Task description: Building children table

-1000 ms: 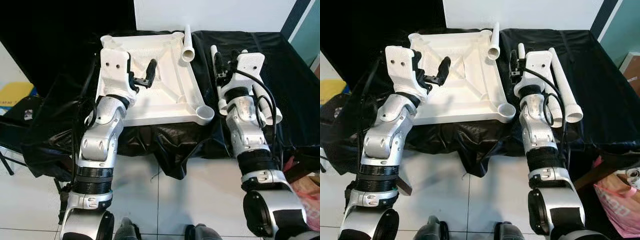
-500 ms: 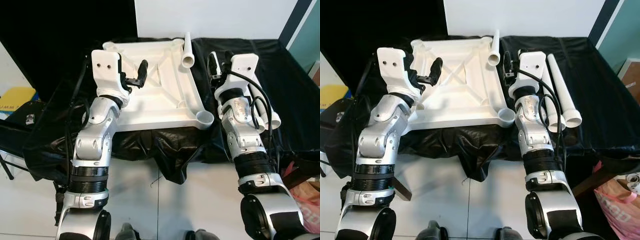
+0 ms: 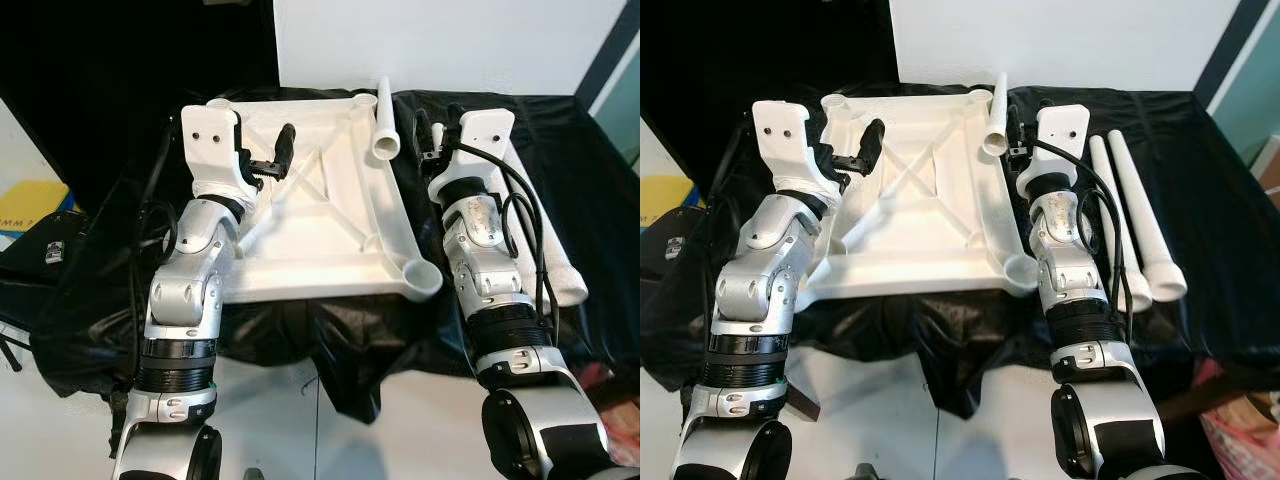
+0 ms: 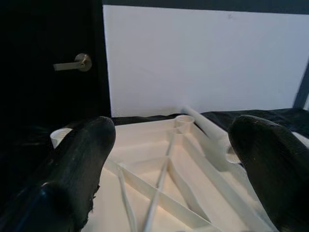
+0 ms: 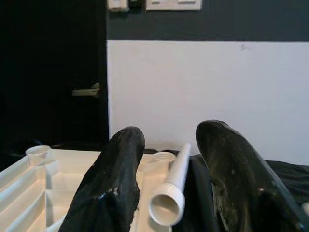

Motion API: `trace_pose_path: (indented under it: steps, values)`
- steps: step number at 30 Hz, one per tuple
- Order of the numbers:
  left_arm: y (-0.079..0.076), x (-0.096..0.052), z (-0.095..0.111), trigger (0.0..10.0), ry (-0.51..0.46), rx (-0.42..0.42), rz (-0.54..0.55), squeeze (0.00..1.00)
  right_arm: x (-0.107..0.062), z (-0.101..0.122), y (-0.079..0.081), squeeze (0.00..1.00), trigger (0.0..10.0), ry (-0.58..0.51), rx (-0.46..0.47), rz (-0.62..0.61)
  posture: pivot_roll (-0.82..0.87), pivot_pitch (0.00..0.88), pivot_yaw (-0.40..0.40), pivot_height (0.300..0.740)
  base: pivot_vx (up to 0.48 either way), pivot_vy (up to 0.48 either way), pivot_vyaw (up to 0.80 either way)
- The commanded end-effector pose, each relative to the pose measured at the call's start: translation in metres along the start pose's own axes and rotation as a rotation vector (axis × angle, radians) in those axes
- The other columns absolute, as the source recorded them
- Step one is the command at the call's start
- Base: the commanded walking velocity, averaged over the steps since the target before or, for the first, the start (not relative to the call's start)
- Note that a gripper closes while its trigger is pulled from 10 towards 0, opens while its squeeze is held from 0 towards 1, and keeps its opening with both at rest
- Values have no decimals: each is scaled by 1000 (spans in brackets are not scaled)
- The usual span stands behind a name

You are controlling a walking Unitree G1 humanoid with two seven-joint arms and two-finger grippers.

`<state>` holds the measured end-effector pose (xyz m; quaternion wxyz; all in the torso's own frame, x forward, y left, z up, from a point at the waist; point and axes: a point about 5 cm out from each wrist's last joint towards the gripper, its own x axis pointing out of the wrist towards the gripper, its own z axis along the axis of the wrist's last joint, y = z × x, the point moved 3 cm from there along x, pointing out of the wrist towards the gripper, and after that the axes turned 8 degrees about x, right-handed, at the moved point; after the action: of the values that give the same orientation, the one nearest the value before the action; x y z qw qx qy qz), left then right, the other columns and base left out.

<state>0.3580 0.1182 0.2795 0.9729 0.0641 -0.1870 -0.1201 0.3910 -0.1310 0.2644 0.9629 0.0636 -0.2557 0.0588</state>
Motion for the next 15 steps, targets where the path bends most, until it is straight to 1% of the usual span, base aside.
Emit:
trace_pose_path:
  steps: [1, 13, 14, 15]
  values:
    - [-1, -2, -1, 10000, 4, -11, 13, 0, -2, -4, -4, 0, 10000, 23, -4, -6, 54, 34, -29, 740, 341, 0, 0]
    - [-3, -4, -1, 10000, 6, -21, 14, 0, -2, -5, -4, 0, 10000, 35, -6, 7, 55, 33, -40, 740, 337, 0, 0]
    - [-3, -5, -2, 10000, 8, -22, 16, 0, -2, -6, -4, 0, 10000, 39, -5, 8, 55, 33, -40, 740, 304, 0, 0]
    - [-4, -5, -3, 10000, 14, -21, 19, 0, -2, -7, -3, 0, 10000, 48, 3, 7, 56, 34, -42, 740, 0, 0, 0]
